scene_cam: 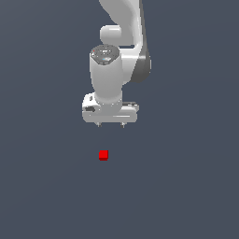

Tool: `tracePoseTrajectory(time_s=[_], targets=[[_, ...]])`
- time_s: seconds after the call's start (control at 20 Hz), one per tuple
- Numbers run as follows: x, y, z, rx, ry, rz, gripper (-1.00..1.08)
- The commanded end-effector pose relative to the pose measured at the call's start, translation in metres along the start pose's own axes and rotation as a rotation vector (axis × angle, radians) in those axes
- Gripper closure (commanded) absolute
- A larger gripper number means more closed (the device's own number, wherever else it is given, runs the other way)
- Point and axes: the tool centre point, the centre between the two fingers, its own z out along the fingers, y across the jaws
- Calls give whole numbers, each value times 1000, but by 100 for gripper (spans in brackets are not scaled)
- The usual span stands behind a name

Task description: Lift up the red cube by 0.2 meters.

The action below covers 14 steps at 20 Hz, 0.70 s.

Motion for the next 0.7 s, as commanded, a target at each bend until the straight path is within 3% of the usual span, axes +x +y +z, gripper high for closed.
tracePoseTrajectory(time_s=[0.0,0.65], targets=[[0,0,0,0,0,0,-92],[14,10,45,1,-2,5,-92]])
